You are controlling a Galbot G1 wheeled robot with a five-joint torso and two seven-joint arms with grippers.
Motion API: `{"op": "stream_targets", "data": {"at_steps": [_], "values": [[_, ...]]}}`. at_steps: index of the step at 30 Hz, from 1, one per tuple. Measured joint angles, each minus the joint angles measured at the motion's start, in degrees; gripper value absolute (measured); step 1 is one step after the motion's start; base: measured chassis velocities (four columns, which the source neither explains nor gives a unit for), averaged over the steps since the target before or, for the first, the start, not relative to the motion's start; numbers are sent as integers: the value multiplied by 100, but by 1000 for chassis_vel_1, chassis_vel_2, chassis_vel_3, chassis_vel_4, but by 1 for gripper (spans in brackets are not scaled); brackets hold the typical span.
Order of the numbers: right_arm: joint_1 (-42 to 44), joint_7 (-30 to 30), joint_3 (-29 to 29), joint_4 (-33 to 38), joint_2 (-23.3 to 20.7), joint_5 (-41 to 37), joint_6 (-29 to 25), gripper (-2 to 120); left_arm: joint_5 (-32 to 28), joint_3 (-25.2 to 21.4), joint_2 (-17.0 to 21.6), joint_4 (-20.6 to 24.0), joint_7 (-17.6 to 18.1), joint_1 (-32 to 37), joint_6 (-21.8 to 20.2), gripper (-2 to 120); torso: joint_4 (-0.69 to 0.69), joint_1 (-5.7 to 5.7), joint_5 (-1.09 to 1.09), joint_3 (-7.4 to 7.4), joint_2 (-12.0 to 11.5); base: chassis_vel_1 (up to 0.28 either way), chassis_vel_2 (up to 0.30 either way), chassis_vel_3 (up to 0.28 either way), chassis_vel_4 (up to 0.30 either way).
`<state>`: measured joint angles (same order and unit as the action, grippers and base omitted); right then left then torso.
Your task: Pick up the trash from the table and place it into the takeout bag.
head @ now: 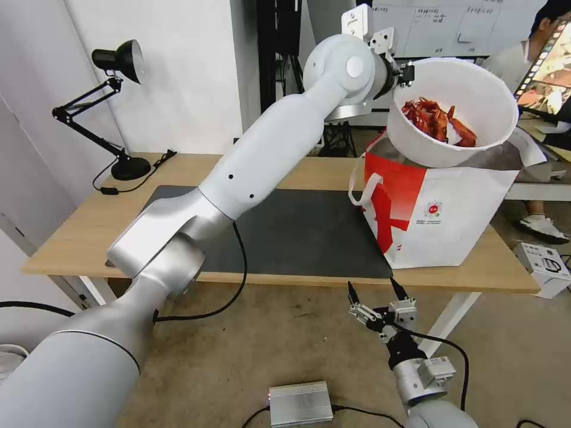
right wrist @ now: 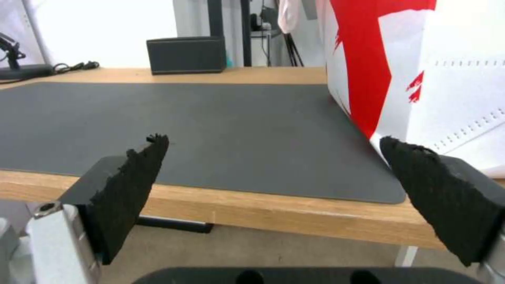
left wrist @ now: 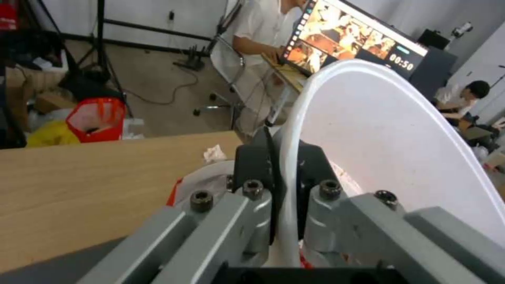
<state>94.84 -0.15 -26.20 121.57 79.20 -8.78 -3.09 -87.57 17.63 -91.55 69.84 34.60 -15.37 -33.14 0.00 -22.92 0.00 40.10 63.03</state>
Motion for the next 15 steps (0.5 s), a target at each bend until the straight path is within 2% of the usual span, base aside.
{"op": "stream_targets", "data": {"at_steps": [2, 5, 7, 10, 15], "values": [[0, 0, 0, 0, 0, 0, 0, 100, -13, 46, -1, -42, 2, -6, 48, 0, 0, 0, 0, 0, 0, 0, 0, 0, 0], [0, 0, 0, 0, 0, 0, 0, 100, -5, 95, -1, -58, 19, -1, 67, 0, 0, 0, 0, 0, 0, 0, 0, 0, 0], [0, 0, 0, 0, 0, 0, 0, 100, 14, 128, -2, -68, 30, 16, 91, 3, 0, 0, 0, 0, 0, 0, 0, 0, 0], [0, 0, 0, 1, 0, 0, 0, 100, 36, 179, -2, -79, 36, 52, 108, 0, 0, 0, 0, 0, 0, 0, 0, 0, 0], [0, 0, 0, 0, 0, 0, 0, 100, 166, 287, -2, -61, 46, 188, 115, 5, 0, 0, 0, 0, 0, 0, 0, 0, 0]]}}
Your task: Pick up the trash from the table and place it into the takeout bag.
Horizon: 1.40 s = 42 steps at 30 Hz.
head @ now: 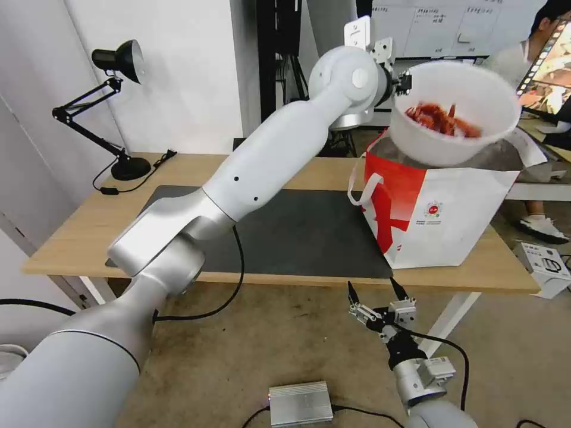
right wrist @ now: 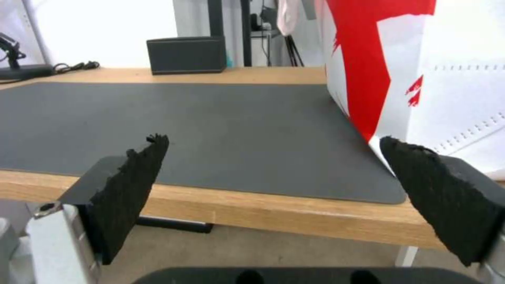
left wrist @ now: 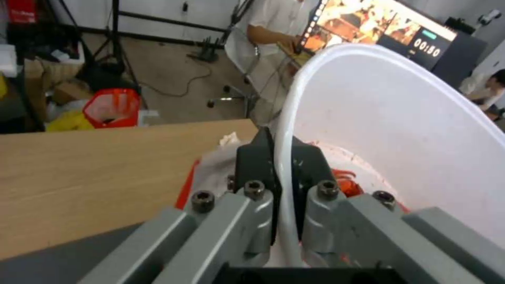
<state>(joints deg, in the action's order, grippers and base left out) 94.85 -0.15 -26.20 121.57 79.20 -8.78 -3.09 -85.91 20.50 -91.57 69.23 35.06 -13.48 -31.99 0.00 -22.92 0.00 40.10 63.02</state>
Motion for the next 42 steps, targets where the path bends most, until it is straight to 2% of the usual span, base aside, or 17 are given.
{"op": "stream_targets", "data": {"at_steps": [12, 14, 16, 17, 20, 25, 26, 27, 29, 32, 33, 36, 42], "values": [[0, 0, 0, 0, 0, 0, 0, 100, 175, 174, -2, 28, 87, 126, 25, 9, 0, 0, 0, 0, 0, 0, 0, 0, 0], [0, 0, 0, 0, 0, 0, 0, 100, 180, 195, -2, 41, 143, 127, -8, 21, 0, 0, 0, 0, 0, 0, 0, 0, 0], [0, 0, 0, 0, 0, 0, 0, 100, 180, 197, -2, 42, 154, 127, -14, 22, 0, 0, 0, 0, 0, 0, 0, 0, 0], [0, 0, 0, 0, 0, 0, 0, 100, 181, 205, -2, 58, 228, 127, -71, 30, 0, 0, 0, 0, 0, 0, 0, 0, 0], [0, 0, 0, 0, 0, 0, 0, 100, 181, 223, -1, 91, 276, 126, -133, 43, 0, 0, 0, 0, 0, 0, 0, 0, 0], [0, 0, 0, 0, 0, 0, 0, 100, 183, 244, 0, 136, 287, 127, -178, 53, 0, 0, 0, 0, 0, 0, 0, 0, 0], [0, 0, 0, 0, 0, 0, 0, 100, 183, 262, 0, 164, 288, 129, -202, 63, 0, 0, 0, 0, 0, 0, 0, 0, 0], [0, 0, 0, 0, 0, 0, 0, 100, 189, 273, 0, 178, 285, 132, -211, 68, 0, 0, 0, 0, 0, 0, 0, 0, 0], [0, 0, 0, 0, 0, 0, 0, 100, 192, 278, 1, 185, 284, 134, -214, 71, 0, 0, 0, 0, 0, 0, 0, 0, 0], [0, 0, 0, 0, 0, 0, 0, 100, 199, 308, 3, 231, 285, 145, -234, 86, 0, 0, 0, 0, 0, 0, 0, 0, 0], [0, 0, 0, 0, 0, 0, 0, 100, 199, 308, 3, 231, 285, 145, -234, 86, 0, 0, 0, 0, 0, 0, 0, 0, 0], [0, 0, 0, 0, 0, 0, 0, 100, 212, 344, 2, 254, 291, 145, -237, 98, 0, 0, 0, 0, 0, 0, 0, 0, 0], [0, 0, 0, 0, 0, 0, 0, 100, 215, 366, 2, 313, 294, 139, -241, 100, 0, 0, 0, 0, 0, 0, 0, 0, 0]]}}
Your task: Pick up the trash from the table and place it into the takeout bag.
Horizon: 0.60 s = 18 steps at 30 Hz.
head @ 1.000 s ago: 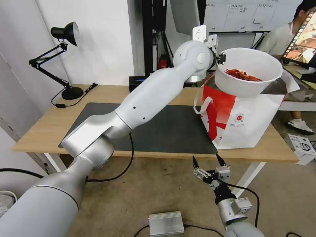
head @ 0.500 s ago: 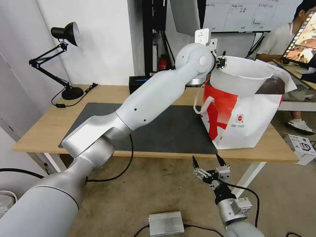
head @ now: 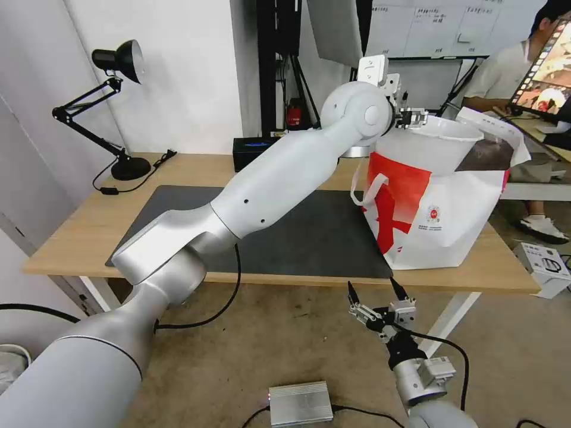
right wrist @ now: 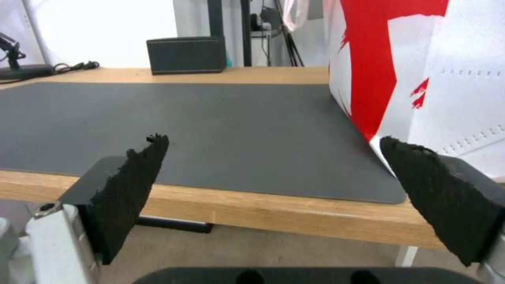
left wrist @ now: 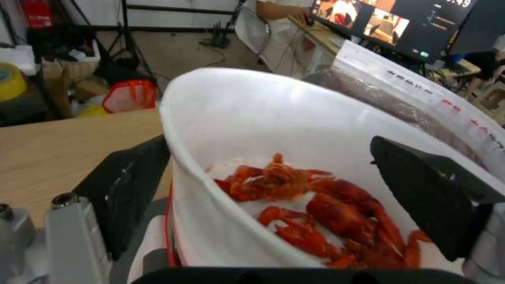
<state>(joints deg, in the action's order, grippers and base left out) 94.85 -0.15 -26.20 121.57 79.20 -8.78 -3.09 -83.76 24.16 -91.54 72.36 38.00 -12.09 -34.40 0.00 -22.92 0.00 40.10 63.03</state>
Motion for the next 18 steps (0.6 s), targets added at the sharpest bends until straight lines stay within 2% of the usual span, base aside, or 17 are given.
{"op": "stream_targets", "data": {"at_steps": [18], "values": [[0, 0, 0, 0, 0, 0, 0, 100, -40, 56, 3, 223, -41, 67, -3, 100, 0, 0, 0, 0, 0, 0, 0, 0, 0]]}}
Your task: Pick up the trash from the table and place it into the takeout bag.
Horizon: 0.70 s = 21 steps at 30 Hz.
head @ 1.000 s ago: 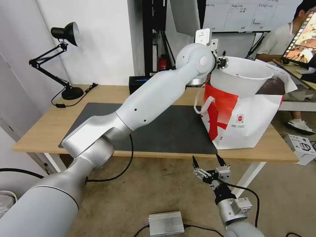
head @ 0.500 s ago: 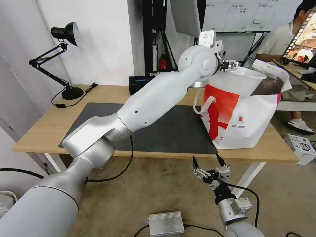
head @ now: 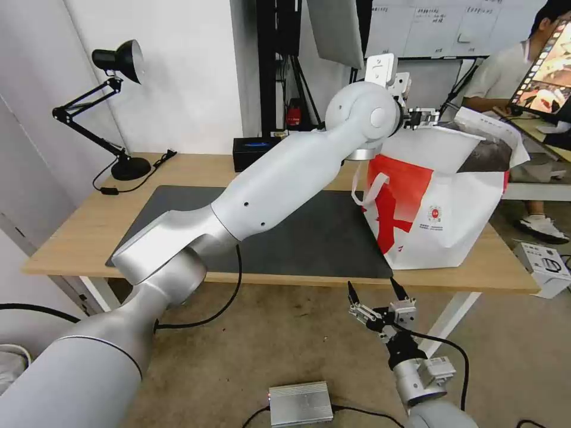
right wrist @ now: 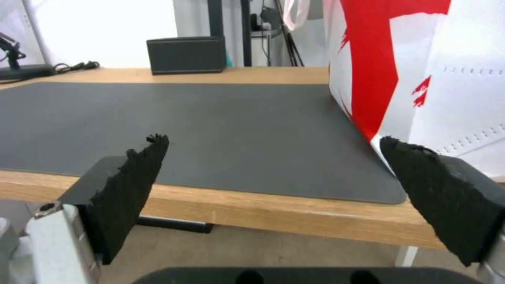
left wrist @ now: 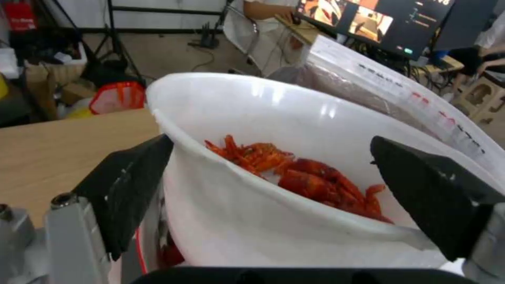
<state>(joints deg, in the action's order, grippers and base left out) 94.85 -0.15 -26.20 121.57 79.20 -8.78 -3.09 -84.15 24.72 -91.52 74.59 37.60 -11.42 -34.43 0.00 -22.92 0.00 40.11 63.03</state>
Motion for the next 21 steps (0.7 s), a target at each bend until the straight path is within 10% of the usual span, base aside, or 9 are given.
{"op": "stream_targets", "data": {"at_steps": [21], "values": [[0, 0, 0, 0, 0, 0, 0, 100, -10, 103, 1, 190, -112, 130, -108, 100, 0, 0, 0, 0, 0, 0, 0, 0, 0]]}}
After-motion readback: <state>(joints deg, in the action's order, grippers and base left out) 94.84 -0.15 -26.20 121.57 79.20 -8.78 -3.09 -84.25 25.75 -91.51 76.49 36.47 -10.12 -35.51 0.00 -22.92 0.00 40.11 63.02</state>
